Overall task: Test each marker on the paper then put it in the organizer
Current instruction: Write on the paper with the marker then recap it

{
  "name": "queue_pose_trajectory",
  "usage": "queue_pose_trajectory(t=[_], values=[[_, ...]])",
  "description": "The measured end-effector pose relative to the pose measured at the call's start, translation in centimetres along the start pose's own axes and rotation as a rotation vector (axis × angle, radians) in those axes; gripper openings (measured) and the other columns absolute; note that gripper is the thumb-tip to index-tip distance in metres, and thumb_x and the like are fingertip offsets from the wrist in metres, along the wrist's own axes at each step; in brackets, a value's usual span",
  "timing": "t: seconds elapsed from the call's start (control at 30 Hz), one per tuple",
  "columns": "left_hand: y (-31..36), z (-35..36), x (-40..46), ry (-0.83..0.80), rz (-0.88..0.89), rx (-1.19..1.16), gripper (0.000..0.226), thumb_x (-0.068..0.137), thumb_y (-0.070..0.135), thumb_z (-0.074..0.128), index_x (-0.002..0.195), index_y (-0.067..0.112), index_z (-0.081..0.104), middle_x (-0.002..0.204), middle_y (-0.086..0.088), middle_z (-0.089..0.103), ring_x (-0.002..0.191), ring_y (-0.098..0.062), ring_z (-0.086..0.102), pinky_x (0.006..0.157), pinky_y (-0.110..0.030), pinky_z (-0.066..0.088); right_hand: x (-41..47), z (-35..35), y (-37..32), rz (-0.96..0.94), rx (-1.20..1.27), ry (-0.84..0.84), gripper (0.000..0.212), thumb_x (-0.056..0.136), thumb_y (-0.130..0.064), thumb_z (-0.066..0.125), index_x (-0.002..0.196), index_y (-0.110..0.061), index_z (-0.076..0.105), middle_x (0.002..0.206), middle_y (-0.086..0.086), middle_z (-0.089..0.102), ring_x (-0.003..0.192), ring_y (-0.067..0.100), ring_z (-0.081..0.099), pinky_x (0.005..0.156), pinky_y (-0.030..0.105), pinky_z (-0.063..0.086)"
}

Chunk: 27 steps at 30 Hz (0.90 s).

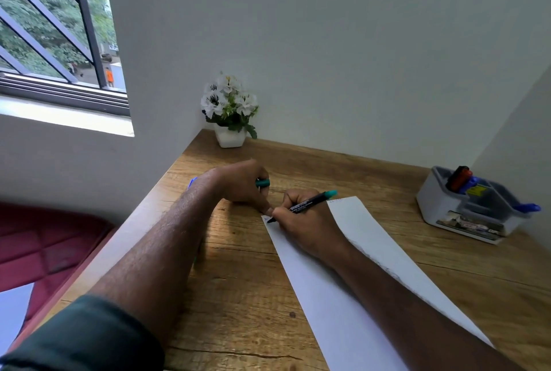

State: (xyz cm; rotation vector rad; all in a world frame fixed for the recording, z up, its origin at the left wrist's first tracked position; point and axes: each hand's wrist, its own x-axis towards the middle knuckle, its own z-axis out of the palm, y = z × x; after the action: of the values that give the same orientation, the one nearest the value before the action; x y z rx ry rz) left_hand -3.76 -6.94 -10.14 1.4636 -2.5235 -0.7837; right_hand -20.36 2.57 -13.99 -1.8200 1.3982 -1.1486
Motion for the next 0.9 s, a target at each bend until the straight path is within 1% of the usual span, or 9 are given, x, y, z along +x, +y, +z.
queue_pose_trajectory(t=[0.13, 0.2, 0.27, 0.33, 0.43, 0.53, 0.6, 0.73, 0.9], values=[[-0.02, 0.07, 0.06, -0.02, -0.006, -0.005, 0.03, 0.07, 0.036, 0.085, 0.09, 0.02, 0.069, 0.089, 0.003, 0.068, 0.085, -0.015, 0.061, 0.074, -0.033, 0.049, -0.11, -0.17, 0.02, 0.005, -0.009, -0.002, 0.031, 0.082, -0.01, 0.072, 0.061, -0.001, 0.051, 0.06, 0.004, 0.054, 0.055, 0.006, 0.046, 0.053, 0.023, 0.038], [-0.01, 0.05, 0.06, -0.025, -0.009, -0.01, 0.031, 0.072, 0.036, 0.085, 0.092, 0.019, 0.069, 0.089, 0.003, 0.068, 0.084, -0.014, 0.061, 0.072, -0.031, 0.048, -0.17, -0.15, -0.06, 0.014, 0.0, -0.004, 0.031, 0.083, -0.01, 0.072, 0.06, -0.006, 0.051, 0.06, 0.002, 0.054, 0.055, 0.005, 0.047, 0.053, 0.022, 0.038], [0.03, 0.04, 0.06, -0.024, -0.006, -0.01, 0.03, 0.072, 0.035, 0.085, 0.091, 0.019, 0.069, 0.088, 0.003, 0.068, 0.083, -0.014, 0.061, 0.072, -0.031, 0.048, -0.18, -0.1, -0.16, 0.006, -0.008, -0.002, 0.031, 0.083, -0.01, 0.072, 0.06, -0.005, 0.052, 0.06, 0.001, 0.054, 0.055, 0.005, 0.047, 0.052, 0.021, 0.038], [0.02, 0.04, 0.08, -0.023, -0.009, -0.01, 0.031, 0.071, 0.036, 0.085, 0.091, 0.019, 0.069, 0.089, 0.003, 0.068, 0.084, -0.015, 0.061, 0.074, -0.033, 0.051, -0.17, -0.07, -0.25, 0.006, -0.007, 0.006, 0.031, 0.082, -0.008, 0.071, 0.059, -0.005, 0.051, 0.058, 0.0, 0.053, 0.054, 0.004, 0.045, 0.052, 0.02, 0.037], [-0.06, 0.06, 0.06, -0.02, -0.02, -0.007, 0.031, 0.07, 0.037, 0.086, 0.09, 0.021, 0.069, 0.089, 0.003, 0.069, 0.087, -0.016, 0.062, 0.08, -0.037, 0.053, -0.22, -0.13, -0.39, 0.014, 0.014, 0.022, 0.033, 0.082, -0.006, 0.071, 0.057, -0.012, 0.05, 0.055, -0.005, 0.05, 0.052, 0.002, 0.043, 0.051, 0.017, 0.035], [-0.04, 0.05, 0.04, -0.02, -0.017, -0.007, 0.032, 0.069, 0.038, 0.086, 0.09, 0.021, 0.069, 0.09, 0.003, 0.069, 0.088, -0.018, 0.063, 0.083, -0.04, 0.054, -0.27, -0.19, -0.47, 0.012, -0.012, 0.019, 0.03, 0.082, -0.008, 0.07, 0.059, -0.008, 0.051, 0.056, -0.002, 0.05, 0.053, 0.003, 0.043, 0.05, 0.018, 0.035], [0.0, 0.02, -0.06, -0.024, -0.021, -0.006, 0.032, 0.07, 0.037, 0.085, 0.091, 0.021, 0.069, 0.091, 0.002, 0.069, 0.089, -0.018, 0.063, 0.083, -0.04, 0.054, -0.27, -0.17, -0.5, 0.017, -0.011, 0.018, 0.03, 0.082, -0.008, 0.07, 0.059, -0.009, 0.051, 0.056, -0.003, 0.05, 0.052, 0.003, 0.043, 0.05, 0.017, 0.036], [0.09, 0.02, -0.06, -0.017, -0.011, -0.003, 0.031, 0.07, 0.037, 0.086, 0.09, 0.019, 0.069, 0.091, 0.0, 0.07, 0.087, -0.018, 0.063, 0.081, -0.038, 0.053, -0.19, -0.05, -0.48, 0.018, -0.006, 0.039, 0.032, 0.082, -0.009, 0.071, 0.058, -0.011, 0.05, 0.054, -0.005, 0.049, 0.052, 0.003, 0.043, 0.05, 0.018, 0.035], [0.04, 0.05, -0.13, -0.02, -0.012, -0.001, 0.03, 0.071, 0.037, 0.085, 0.09, 0.021, 0.068, 0.089, 0.003, 0.068, 0.084, -0.015, 0.061, 0.074, -0.033, 0.05, -0.21, -0.07, -0.53, 0.012, -0.002, 0.038, 0.034, 0.081, -0.009, 0.07, 0.056, -0.013, 0.048, 0.054, -0.004, 0.048, 0.052, 0.003, 0.042, 0.05, 0.017, 0.035]])
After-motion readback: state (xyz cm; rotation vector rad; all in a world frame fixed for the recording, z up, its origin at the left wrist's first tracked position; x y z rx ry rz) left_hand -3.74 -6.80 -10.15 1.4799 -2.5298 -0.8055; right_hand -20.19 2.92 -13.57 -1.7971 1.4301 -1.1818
